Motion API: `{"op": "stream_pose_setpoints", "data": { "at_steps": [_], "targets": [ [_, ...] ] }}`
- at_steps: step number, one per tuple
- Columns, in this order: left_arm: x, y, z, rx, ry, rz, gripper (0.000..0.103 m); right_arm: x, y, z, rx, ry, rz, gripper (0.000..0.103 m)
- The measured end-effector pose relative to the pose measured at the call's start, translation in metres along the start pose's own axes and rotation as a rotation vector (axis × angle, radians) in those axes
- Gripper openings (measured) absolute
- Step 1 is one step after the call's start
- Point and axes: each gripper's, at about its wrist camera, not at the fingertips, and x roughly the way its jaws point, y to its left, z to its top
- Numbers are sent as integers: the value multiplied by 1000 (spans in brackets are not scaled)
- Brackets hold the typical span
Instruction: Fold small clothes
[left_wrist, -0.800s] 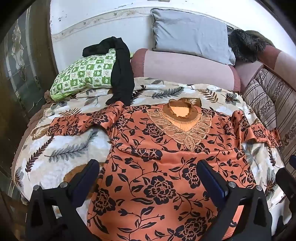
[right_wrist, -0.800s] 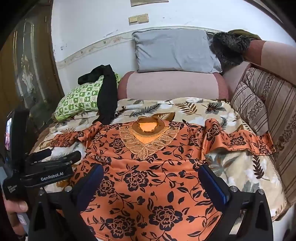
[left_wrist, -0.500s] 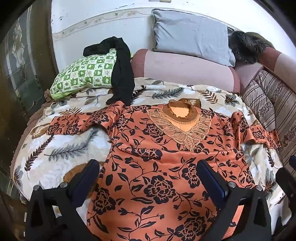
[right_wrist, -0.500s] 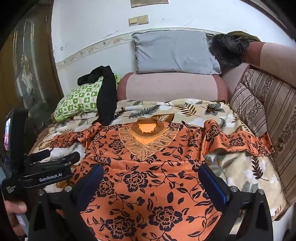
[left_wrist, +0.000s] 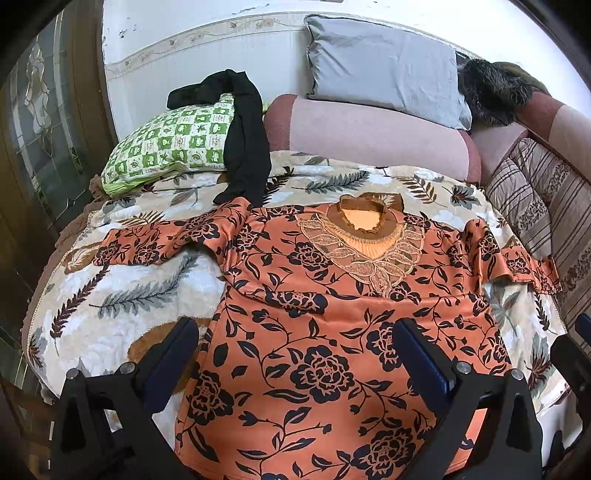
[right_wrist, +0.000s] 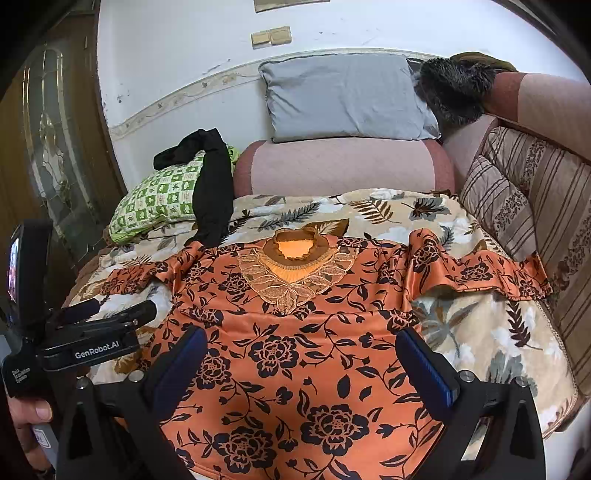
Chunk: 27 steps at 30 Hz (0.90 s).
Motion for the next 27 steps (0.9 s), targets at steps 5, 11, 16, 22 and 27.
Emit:
{"op": "stream_pose_setpoints", "data": {
  "at_steps": [5,11,16,22,27],
  "targets": [
    [1,1,0,-8,4,3,103,-1,0,2,3,-2,-1,103],
    [1,2,-1,-7,8,-14,103,-1,0,3,1,-6,-4,103],
    [3,2,-2,-7,12,-15,103,0,1,4,-3,-6,-3,103],
    [6,1,-2,0,15,-15,103,1,1,3,-2,-7,-3,103],
    [8,0,-3,5,18,-13,103,3,1,2,-1,-4,-1,103]
  ]
}}
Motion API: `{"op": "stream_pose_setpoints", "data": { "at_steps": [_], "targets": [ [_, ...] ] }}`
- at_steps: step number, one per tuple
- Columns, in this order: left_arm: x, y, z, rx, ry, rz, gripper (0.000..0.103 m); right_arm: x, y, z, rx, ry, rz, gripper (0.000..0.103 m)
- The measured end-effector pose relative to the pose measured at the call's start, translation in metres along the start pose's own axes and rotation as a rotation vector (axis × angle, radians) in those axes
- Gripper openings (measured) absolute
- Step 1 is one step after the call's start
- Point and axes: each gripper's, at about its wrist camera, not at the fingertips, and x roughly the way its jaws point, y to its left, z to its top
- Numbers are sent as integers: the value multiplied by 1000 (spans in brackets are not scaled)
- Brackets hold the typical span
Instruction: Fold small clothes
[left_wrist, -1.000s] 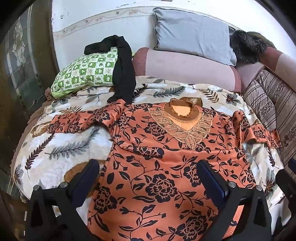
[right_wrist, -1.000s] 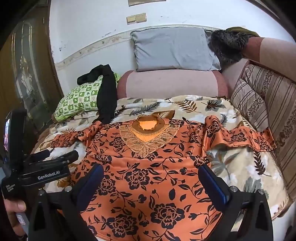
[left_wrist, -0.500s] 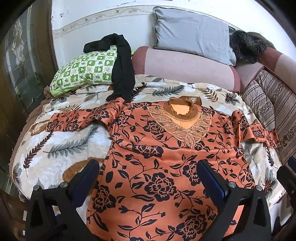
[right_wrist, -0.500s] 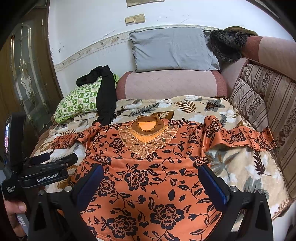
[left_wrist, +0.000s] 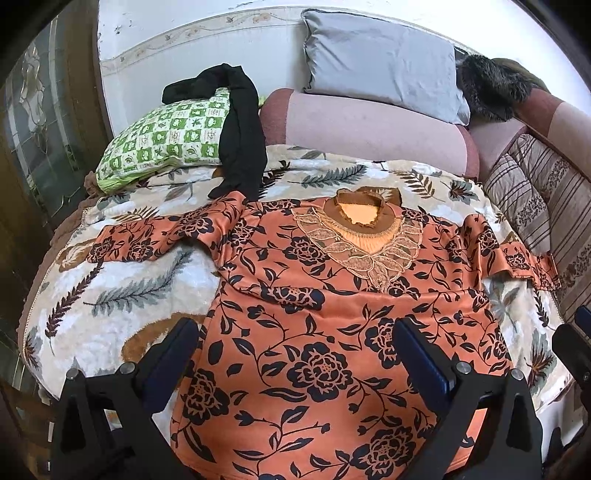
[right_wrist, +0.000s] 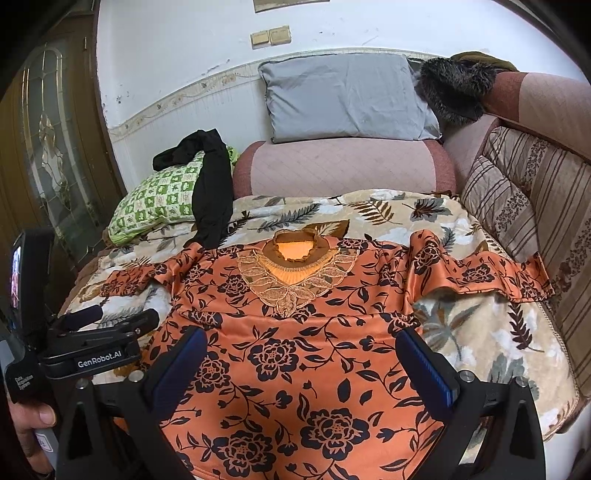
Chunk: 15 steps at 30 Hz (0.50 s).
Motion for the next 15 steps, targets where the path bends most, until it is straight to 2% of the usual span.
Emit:
{"op": "stream_pose_setpoints", "data": {
  "at_steps": [15],
  "targets": [
    [-1,1,1,-5,-4,-4,103,2,4,3,-9,5,-1,103]
  ]
}}
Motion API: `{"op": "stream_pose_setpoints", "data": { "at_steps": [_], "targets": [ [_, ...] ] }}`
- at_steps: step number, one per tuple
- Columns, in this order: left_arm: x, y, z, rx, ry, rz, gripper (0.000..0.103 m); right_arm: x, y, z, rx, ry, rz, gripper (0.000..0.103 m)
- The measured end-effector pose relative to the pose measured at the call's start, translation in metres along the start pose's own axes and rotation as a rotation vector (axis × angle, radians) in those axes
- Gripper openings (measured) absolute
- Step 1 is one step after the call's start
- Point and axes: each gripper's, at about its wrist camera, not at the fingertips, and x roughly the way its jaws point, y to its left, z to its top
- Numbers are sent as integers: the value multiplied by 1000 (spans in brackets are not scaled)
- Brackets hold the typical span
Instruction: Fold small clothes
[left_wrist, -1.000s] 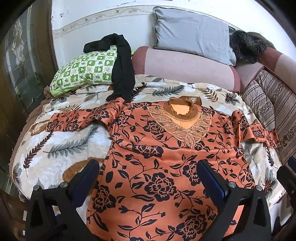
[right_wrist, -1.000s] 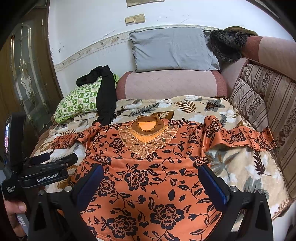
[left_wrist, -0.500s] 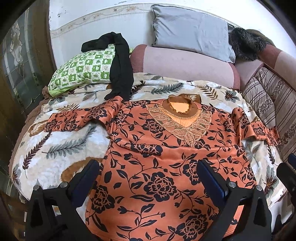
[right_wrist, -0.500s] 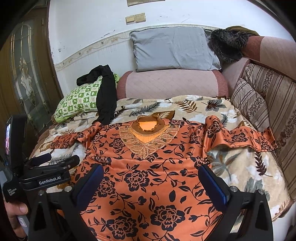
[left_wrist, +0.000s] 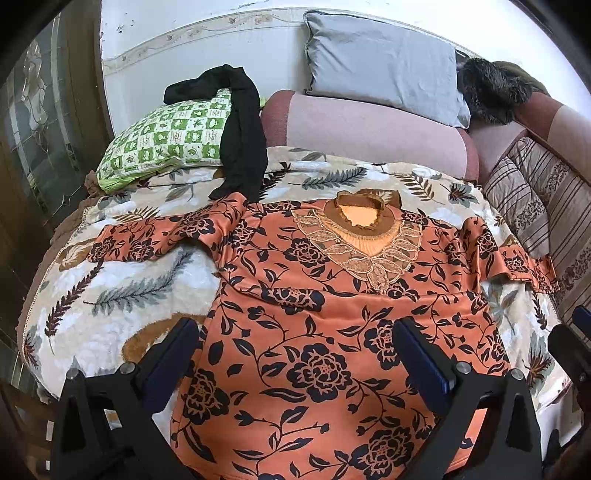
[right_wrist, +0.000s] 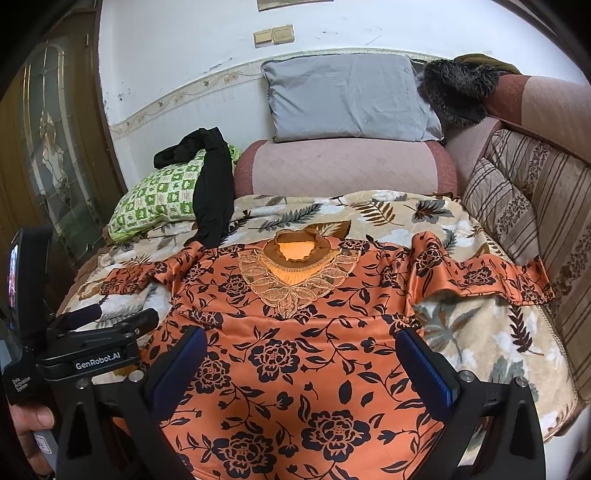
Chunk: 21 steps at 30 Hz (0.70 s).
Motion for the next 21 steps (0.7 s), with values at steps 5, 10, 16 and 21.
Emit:
{"op": "stream_pose_setpoints", "data": {
  "at_steps": [5,10,16,21],
  "targets": [
    [0,0,0,1,-1,3,103,0,0,0,-2,0,1,103],
    [-1,-1,0,2,-1,4,103,1,1,1,-1,1,3,103],
    [-1,-1,0,0,-2,2,103,1,2,0,-2,2,2,103],
    [-1,-1,0,-6,-2,3,103,2,3,2,-5,5,1,103]
  ]
}}
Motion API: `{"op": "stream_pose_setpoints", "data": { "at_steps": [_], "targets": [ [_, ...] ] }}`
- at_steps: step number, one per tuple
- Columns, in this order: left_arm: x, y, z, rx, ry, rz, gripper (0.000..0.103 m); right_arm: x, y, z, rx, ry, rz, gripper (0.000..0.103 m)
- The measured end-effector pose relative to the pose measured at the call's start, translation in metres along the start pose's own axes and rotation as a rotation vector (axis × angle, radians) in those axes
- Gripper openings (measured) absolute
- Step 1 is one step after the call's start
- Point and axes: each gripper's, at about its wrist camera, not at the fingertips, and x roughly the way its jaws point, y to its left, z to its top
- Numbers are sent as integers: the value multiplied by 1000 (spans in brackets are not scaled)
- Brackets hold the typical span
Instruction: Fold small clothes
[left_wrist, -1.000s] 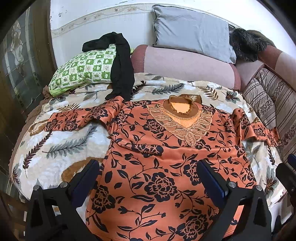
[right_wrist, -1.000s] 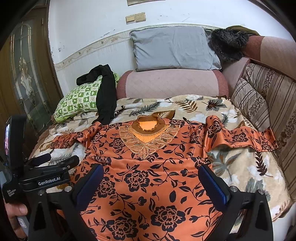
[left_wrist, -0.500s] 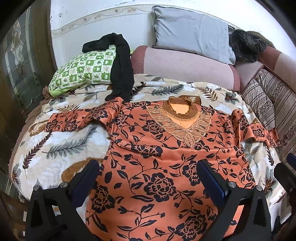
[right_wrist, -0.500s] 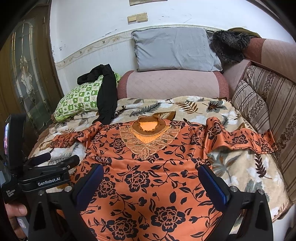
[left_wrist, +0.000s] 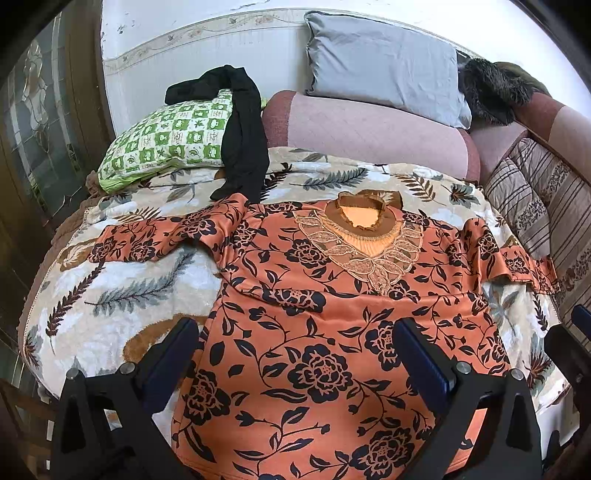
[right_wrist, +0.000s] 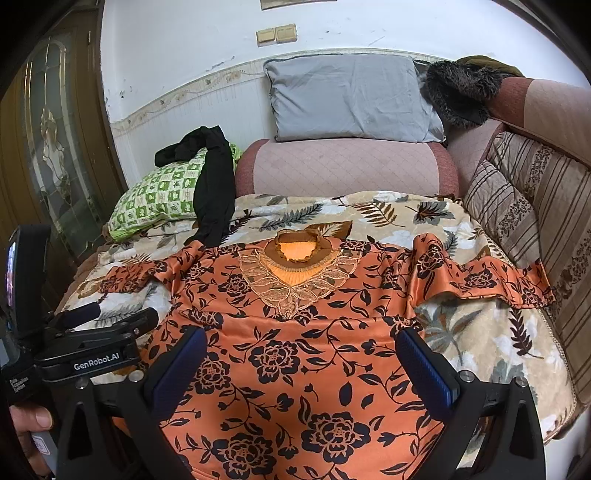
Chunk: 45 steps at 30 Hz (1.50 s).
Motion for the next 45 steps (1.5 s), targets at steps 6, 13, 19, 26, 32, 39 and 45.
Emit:
{"op": "stream_pose_setpoints", "data": {
  "at_steps": [6,13,19,26,32,39,45],
  "targets": [
    [0,1,0,-12,-6,-2,103,1,0,1,-6,3,-2,103],
    [3,4,-2,-19,-1,-5,103,5,-2,0,-2,9,12,103],
    [65,22,-32,-35,156,49,103,40,-55,-27,218,147,173,103],
    [98,15,-51,-10,232,67,103,63,-219,-69,713,105,197,103],
    [106,15,-46,-25,203,64,103,97,-399,-82,1167,-89,165,100],
    [135,19,-40,-30,221,101,103,156,-492,-89,1387,-59,88,77],
    [150,20,-44,-18,240,101,103,184,-511,-68,1352,-69,19,48]
  ]
}}
